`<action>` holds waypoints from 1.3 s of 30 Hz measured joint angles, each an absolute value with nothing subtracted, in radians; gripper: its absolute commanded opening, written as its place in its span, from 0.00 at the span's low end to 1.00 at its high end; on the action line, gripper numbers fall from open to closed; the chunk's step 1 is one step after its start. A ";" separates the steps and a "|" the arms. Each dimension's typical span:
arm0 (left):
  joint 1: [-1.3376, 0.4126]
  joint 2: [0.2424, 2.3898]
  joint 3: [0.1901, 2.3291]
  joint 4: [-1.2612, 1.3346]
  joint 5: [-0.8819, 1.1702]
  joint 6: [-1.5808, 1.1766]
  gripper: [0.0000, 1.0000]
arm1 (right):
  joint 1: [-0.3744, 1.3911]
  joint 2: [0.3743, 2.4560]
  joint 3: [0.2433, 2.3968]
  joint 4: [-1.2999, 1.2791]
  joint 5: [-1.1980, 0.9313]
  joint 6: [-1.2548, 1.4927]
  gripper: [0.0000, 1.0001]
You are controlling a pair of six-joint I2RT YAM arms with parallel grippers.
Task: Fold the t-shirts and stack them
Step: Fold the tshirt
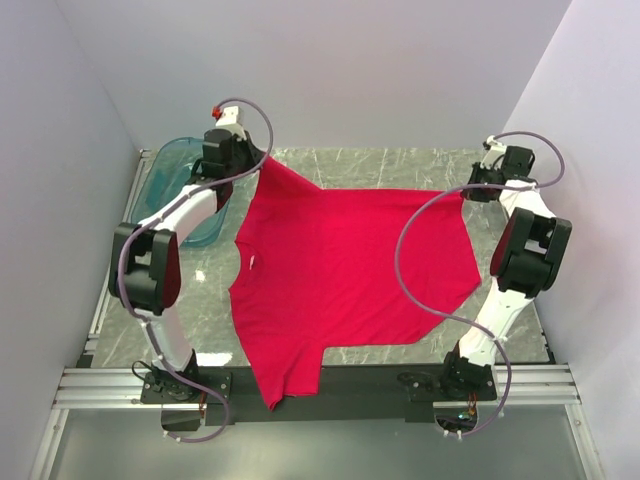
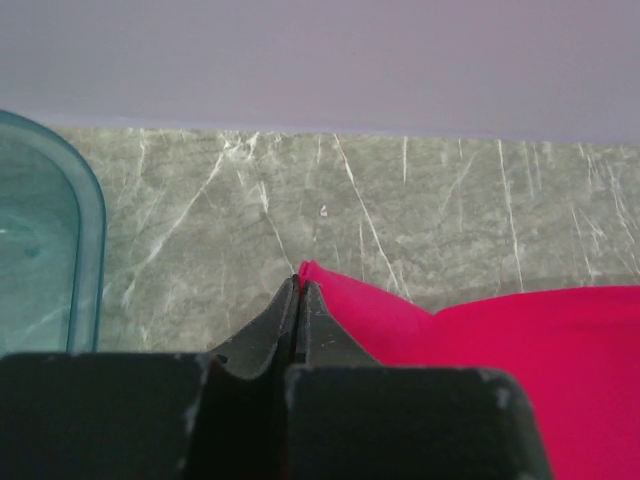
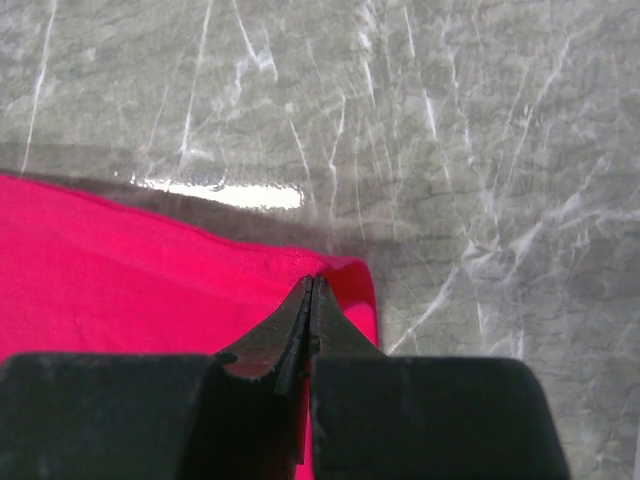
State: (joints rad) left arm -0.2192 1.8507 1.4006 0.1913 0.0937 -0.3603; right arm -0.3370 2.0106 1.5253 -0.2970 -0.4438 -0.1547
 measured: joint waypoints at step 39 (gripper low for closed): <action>-0.219 1.485 1.003 0.219 0.081 -0.385 0.00 | -0.433 1.899 1.366 -0.283 -0.533 -0.173 0.00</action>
